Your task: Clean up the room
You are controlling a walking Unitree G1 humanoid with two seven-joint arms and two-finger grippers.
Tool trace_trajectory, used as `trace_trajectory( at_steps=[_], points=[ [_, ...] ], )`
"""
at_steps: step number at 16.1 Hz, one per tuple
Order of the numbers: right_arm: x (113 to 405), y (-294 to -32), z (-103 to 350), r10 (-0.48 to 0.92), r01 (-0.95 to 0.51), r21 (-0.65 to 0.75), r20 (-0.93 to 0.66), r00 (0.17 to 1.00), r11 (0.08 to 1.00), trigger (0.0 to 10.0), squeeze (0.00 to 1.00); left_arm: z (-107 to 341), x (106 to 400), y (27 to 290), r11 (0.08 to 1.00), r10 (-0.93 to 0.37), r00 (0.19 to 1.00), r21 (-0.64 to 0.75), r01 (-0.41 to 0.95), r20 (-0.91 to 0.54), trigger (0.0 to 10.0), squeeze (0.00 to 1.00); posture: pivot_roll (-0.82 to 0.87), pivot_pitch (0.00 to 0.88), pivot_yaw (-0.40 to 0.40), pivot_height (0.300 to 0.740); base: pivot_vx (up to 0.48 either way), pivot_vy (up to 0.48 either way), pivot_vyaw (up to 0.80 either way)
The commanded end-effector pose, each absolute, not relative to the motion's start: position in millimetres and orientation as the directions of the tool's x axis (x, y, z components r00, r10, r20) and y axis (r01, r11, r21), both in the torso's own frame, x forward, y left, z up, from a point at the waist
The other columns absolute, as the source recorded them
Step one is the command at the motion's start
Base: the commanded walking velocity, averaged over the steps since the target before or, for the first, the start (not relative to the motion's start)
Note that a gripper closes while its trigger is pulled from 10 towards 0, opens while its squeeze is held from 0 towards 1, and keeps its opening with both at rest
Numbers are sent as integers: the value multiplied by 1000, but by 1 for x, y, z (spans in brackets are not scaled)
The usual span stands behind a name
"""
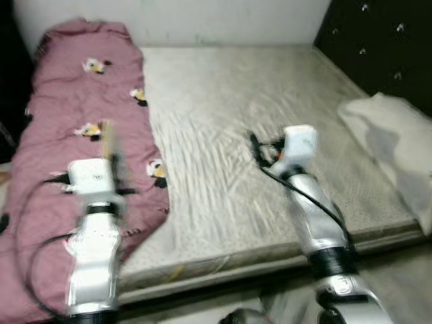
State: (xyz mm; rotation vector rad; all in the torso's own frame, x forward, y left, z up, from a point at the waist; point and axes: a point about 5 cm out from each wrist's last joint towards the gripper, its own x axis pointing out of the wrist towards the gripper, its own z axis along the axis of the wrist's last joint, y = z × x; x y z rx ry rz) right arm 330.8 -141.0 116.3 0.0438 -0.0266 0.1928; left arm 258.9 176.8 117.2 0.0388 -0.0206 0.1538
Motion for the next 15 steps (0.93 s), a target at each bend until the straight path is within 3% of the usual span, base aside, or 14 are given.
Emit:
trace_trajectory(
  at_steps=[1,4,10,15],
  points=[
    [334,-135,124,198,-201,45,57,978,979,10000,0,127,260,182,984,165,984,52,-169,71,10000,0,17,0,-45,740,0,-304,0],
    [334,-135,123,204,-206,42,55,978,978,10000,0,127,260,181,985,163,984,48,-167,75,10000,0,17,0,-45,740,0,-309,0],
    [333,-132,122,232,-233,24,56,971,972,10000,0,125,257,187,967,239,968,70,-244,77,10000,0,23,0,-48,740,0,0,0],
    [332,-130,122,246,-247,13,59,967,969,10000,0,124,254,186,974,218,973,50,-222,77,10000,0,25,0,-50,740,0,0,709]
  ],
)
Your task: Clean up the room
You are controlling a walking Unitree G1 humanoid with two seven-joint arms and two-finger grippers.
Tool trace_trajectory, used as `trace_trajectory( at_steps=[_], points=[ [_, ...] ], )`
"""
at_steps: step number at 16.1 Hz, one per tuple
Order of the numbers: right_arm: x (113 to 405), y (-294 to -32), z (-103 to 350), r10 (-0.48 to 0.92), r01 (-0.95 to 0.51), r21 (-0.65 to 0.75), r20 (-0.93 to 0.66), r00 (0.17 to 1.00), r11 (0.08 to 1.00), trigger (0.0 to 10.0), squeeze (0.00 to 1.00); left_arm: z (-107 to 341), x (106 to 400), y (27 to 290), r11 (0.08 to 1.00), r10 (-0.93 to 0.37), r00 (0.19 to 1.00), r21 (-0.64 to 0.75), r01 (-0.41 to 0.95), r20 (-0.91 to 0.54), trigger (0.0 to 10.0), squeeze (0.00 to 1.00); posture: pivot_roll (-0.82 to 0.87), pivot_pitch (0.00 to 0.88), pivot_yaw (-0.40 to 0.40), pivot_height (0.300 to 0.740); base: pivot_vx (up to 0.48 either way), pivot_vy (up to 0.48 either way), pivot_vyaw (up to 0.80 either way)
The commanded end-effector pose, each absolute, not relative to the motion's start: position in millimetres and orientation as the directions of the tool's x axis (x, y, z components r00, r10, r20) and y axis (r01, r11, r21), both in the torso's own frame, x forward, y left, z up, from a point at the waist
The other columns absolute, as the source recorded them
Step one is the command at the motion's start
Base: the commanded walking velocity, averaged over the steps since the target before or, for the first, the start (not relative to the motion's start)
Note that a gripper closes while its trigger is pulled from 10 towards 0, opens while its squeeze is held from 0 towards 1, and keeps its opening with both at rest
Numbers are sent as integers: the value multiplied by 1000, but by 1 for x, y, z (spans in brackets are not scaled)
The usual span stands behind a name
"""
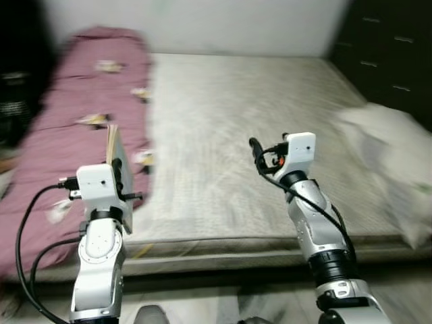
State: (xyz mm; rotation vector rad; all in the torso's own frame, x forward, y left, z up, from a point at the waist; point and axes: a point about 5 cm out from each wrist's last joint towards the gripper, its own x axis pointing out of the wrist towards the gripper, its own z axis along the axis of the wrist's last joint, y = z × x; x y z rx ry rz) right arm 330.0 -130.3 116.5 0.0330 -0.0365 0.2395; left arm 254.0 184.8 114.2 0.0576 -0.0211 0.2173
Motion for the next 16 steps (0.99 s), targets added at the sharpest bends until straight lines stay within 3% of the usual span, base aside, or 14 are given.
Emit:
trace_trajectory(
  at_steps=[1,6,9,12,16],
  points=[
    [332,-131,122,244,-245,14,59,968,969,10000,0,124,254,185,975,210,975,53,-214,76,10000,0,25,0,-50,740,0,0,0],
    [319,-148,113,180,-180,17,35,983,983,10000,0,117,233,196,970,230,972,69,-232,46,10000,0,34,0,-43,740,0,0,0],
    [309,-147,108,221,-220,-21,25,975,975,10000,0,109,225,190,972,221,975,71,-222,18,10000,0,32,0,-50,740,0,0,0],
    [307,-150,108,212,-212,-23,19,977,977,10000,0,112,226,188,975,212,977,66,-213,19,10000,0,27,0,-50,740,0,-271,708],
    [303,-156,108,198,-197,-25,10,980,980,10000,0,114,225,189,976,207,978,68,-208,20,10000,0,14,0,-48,740,0,-296,0]
  ],
)
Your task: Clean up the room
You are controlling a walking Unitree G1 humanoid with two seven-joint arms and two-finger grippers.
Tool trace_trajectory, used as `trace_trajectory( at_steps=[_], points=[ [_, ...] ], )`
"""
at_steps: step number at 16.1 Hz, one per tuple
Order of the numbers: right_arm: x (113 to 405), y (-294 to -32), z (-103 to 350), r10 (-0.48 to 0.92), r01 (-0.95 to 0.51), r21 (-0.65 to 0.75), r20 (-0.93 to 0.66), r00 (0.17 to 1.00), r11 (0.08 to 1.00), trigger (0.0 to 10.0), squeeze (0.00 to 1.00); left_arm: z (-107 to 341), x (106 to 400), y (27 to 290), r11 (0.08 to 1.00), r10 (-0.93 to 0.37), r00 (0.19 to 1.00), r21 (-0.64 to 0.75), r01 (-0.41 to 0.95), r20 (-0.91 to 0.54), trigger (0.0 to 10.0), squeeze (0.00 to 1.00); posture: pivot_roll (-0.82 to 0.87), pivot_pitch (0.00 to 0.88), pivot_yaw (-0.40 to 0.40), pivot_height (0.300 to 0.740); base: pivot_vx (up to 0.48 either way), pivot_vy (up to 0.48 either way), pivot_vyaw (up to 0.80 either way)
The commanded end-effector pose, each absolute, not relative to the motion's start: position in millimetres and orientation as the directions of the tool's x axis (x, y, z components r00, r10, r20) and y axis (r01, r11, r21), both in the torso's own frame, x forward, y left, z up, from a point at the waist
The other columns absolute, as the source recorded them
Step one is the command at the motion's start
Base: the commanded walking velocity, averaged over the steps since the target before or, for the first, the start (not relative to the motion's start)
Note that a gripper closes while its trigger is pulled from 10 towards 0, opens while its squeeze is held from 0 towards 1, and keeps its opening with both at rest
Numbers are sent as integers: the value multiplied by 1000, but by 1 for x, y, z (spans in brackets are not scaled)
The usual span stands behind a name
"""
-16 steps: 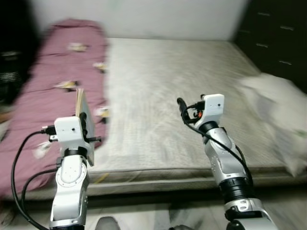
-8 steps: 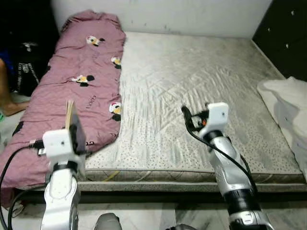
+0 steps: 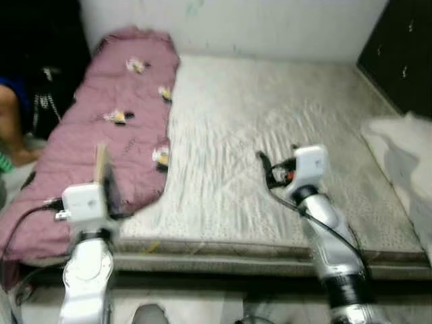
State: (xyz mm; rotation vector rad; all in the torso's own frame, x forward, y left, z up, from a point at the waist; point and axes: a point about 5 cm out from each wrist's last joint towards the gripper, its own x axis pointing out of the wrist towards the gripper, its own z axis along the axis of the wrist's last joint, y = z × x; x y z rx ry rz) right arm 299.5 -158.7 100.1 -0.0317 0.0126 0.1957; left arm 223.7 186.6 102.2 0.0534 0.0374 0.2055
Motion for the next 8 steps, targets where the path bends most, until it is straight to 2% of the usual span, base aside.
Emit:
trace_trajectory(
  at_steps=[1,7,8],
  points=[
    [302,-156,107,198,-198,-27,3,980,980,10000,0,114,225,189,976,205,979,68,-205,19,10000,0,14,0,-49,740,0,-304,0],
    [299,-159,105,210,-210,-34,-21,978,977,10000,0,114,223,186,977,201,979,63,-202,10,10000,0,10,0,-55,740,0,-302,0],
    [299,-158,105,214,-215,-36,-23,976,976,10000,0,113,223,186,978,202,979,55,-203,9,10000,0,10,0,-55,740,0,0,0]
  ],
)
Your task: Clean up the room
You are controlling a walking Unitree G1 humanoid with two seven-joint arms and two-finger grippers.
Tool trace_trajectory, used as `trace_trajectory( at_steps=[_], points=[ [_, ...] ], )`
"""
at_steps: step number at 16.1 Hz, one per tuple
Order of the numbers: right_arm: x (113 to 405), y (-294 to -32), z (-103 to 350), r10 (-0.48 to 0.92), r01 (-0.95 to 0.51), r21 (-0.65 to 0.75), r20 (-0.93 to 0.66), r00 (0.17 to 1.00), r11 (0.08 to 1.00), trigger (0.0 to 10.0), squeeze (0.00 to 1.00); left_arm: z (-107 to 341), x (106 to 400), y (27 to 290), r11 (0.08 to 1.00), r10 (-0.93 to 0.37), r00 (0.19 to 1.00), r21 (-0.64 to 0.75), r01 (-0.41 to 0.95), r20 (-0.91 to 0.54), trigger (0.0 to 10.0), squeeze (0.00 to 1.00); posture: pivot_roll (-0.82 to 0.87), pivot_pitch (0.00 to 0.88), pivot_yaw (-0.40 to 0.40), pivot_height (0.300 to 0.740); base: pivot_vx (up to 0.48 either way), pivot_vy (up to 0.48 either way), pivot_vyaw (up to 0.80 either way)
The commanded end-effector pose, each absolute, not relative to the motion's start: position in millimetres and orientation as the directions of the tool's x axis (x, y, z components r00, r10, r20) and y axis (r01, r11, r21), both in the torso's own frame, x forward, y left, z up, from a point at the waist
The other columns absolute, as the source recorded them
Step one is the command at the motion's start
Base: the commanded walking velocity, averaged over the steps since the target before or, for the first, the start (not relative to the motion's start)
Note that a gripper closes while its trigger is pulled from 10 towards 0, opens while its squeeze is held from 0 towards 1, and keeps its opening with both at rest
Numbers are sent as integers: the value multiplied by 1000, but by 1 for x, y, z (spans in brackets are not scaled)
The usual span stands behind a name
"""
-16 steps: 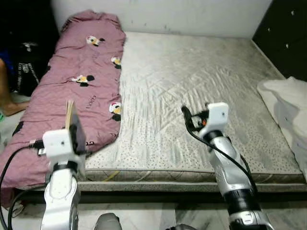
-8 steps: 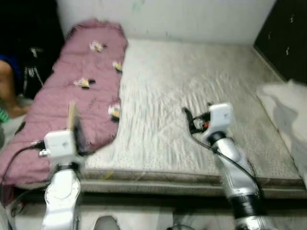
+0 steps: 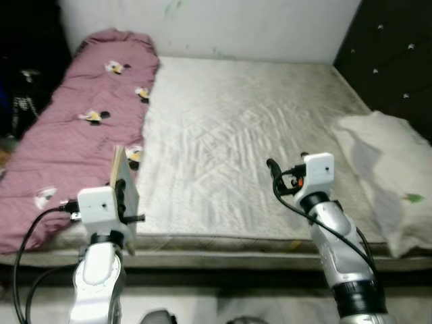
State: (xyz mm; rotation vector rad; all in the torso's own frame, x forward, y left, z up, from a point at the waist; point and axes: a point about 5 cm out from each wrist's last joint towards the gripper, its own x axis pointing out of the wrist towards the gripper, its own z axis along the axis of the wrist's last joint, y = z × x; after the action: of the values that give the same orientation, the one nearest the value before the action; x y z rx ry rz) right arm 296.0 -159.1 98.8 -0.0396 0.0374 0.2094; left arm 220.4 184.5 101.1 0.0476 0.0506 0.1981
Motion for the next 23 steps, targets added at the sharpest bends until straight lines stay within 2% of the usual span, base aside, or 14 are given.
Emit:
trace_trajectory(
  at_steps=[1,5,15,19,21,23],
  points=[
    [298,-157,105,222,-223,-41,-23,975,974,10000,0,113,223,186,978,202,979,47,-203,12,10000,0,10,0,-55,740,0,0,0],
    [298,-155,107,232,-232,-49,-16,973,971,10000,0,117,222,183,988,155,988,24,-155,29,10000,0,8,0,-55,740,0,0,0],
    [300,-154,107,239,-240,-54,-23,971,969,10000,0,115,219,182,992,128,991,10,-129,22,10000,0,12,0,-61,740,390,0,0],
    [301,-154,107,233,-234,-56,-21,972,971,10000,0,113,221,182,991,137,991,12,-137,6,10000,0,13,0,-61,740,353,0,0],
    [300,-157,106,215,-216,-62,-24,976,974,10000,0,108,220,182,982,180,983,67,-179,-22,10000,0,13,0,-60,740,0,0,0],
    [299,-161,106,195,-197,-53,-26,980,979,10000,0,105,213,186,979,203,979,39,-201,-36,10000,0,16,0,-54,740,0,0,0]
  ],
)
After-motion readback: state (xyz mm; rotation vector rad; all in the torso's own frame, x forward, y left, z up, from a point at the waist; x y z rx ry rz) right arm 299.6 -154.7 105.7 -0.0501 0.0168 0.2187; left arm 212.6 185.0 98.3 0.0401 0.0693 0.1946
